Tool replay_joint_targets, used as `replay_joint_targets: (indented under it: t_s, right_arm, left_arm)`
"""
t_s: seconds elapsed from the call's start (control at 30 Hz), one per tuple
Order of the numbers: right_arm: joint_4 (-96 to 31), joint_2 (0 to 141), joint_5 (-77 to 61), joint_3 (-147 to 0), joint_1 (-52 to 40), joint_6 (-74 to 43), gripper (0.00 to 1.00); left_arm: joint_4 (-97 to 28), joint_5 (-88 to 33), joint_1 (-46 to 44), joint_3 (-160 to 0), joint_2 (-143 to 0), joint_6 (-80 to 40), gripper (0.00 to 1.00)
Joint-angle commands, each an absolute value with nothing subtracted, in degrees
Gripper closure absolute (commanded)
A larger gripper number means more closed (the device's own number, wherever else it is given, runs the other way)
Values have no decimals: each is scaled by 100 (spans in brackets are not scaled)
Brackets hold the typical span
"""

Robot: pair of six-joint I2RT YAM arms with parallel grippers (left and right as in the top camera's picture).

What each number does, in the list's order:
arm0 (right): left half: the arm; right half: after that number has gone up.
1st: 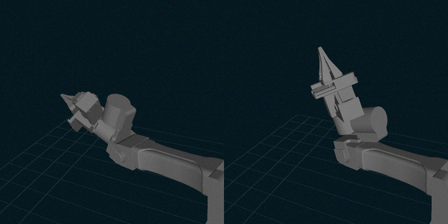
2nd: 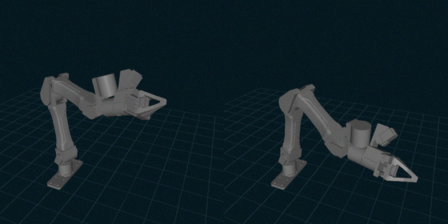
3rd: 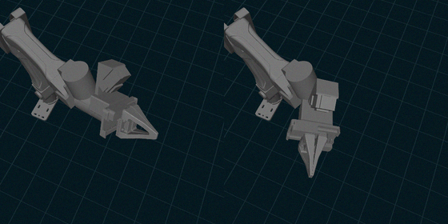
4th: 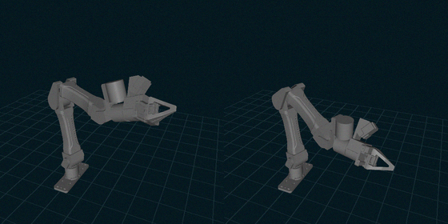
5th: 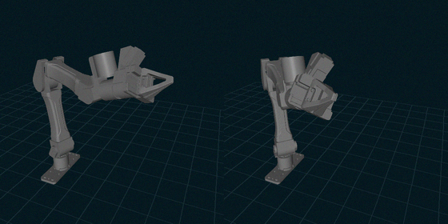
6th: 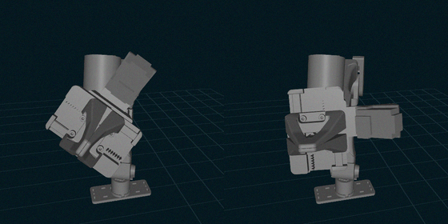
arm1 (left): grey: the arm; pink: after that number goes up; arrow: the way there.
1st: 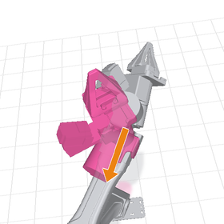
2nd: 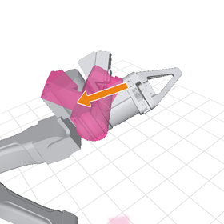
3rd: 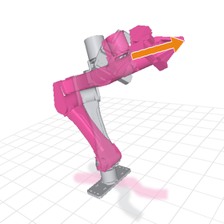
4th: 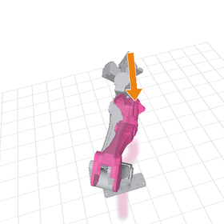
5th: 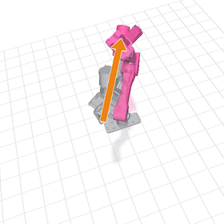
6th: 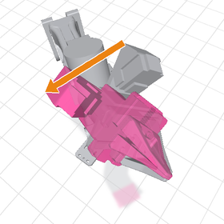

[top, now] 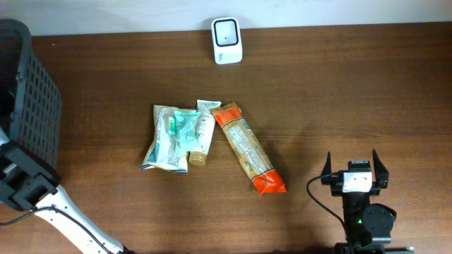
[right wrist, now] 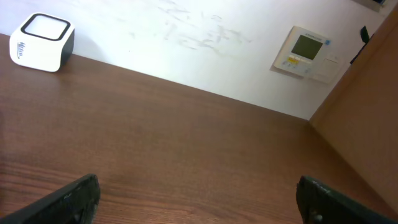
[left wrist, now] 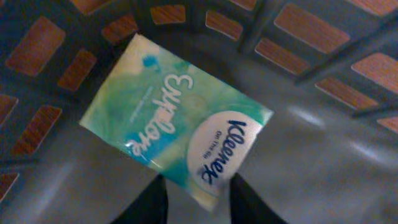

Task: Scan the item barcode
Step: 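Lower the left gripper into the basket toward the Kleenex tissue pack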

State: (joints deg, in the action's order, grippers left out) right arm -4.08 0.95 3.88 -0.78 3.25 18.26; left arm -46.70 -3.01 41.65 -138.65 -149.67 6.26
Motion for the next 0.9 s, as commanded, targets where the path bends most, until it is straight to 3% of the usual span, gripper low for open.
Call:
replay_joint_targets:
  t_s: [0.0, 0.07, 0.13, 0.17, 0.23, 0.33, 0.53, 0.73, 0.87]
  right_arm:
    - [-419, 73, 480, -32, 342, 1844, 1]
    - [-419, 73, 480, -32, 342, 1844, 1]
    - [-419, 73, 480, -32, 342, 1844, 1]
    - [-419, 73, 480, -32, 342, 1844, 1]
    - [-419, 73, 480, -32, 342, 1844, 1]
    - [-419, 73, 480, -32, 342, 1844, 1]
    - [-419, 73, 480, -32, 342, 1844, 1]
    - [-419, 73, 480, -32, 342, 1844, 1]
    - [-419, 73, 480, -32, 342, 1844, 1]
  left_arm:
    - [-5004, -279, 4119, -14302, -15557, 631, 73]
    - [-5607, -279, 4119, -15065, -15554, 622, 90]
    - [-5970, -281, 4132, -15718, -15554, 388, 93]
    - [-6010, -281, 4141, -16027, -15554, 255, 83]
    - [-5787, -279, 4141, -16151, -15576, 213, 33]
    - [-5640, -270, 4130, -16127, -15900, -185, 22]
    - [-5448, -276, 4125, -16127, -16722, -368, 21]
    - [-5819, -506, 4104, -16127, -16888, -390, 34]
    - [-6589, -1293, 4169, -16905, -16593, -499, 34]
